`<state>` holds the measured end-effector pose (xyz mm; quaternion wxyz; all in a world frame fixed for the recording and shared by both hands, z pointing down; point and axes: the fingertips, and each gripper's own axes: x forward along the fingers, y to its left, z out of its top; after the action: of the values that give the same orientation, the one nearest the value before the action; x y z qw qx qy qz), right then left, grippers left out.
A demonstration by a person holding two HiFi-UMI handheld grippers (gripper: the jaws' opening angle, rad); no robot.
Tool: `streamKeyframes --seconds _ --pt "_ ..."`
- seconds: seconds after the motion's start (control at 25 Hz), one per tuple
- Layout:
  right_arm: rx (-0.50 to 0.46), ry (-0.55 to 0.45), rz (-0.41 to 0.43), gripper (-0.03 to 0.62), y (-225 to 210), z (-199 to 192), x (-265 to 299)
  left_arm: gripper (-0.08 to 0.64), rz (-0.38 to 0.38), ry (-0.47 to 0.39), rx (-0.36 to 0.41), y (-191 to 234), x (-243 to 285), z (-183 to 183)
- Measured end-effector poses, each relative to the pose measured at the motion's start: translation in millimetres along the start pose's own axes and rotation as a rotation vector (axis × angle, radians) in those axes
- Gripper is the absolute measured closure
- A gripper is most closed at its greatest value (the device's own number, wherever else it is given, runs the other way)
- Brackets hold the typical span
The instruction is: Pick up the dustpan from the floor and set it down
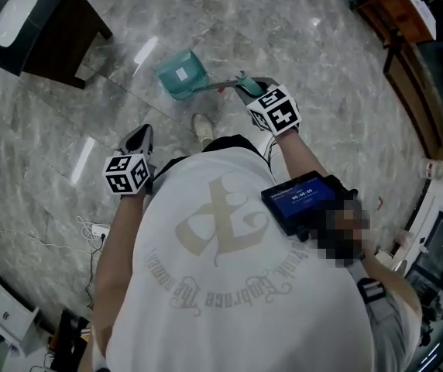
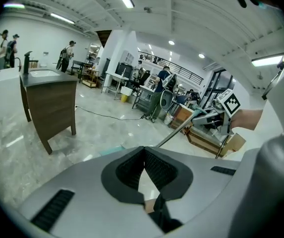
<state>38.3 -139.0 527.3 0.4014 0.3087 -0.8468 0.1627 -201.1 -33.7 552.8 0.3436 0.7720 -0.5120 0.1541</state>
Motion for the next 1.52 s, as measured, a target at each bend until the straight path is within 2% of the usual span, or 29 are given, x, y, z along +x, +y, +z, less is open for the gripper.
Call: streamKeyframes --seconds 0.2,0.4,0.6,0.88,1.12,1.36,1.52 --pt "0.025 -0.028 -0.038 0.520 4 -1 -12 0.548 -0.014 0.009 0.098 3 1 4" --pt "0.029 -0.026 -0.050 0.520 23 -30 -33 0.548 -0.049 0.040 0.121 -17 -4 -13" --pt "0.033 -0.029 -0.081 0.520 24 -41 -50 0.548 -0.078 0.038 0.164 -29 -3 -11" --pt "0.073 -0.021 -0.117 0.520 35 -63 -61 0.548 -0.081 0.062 0.142 -30 -10 -26" --pt "0.127 -0.033 -0.156 0.520 42 -69 -54 0.548 -0.089 0.072 0.157 -16 -17 -25" --pt "0.181 -0.031 -0.191 0.520 49 -85 -61 0.548 -0.119 0.097 0.151 -20 -20 -42" --pt "0.170 -0.030 -0.219 0.520 53 -88 -67 0.548 -0.135 0.098 0.154 -24 -17 -44"
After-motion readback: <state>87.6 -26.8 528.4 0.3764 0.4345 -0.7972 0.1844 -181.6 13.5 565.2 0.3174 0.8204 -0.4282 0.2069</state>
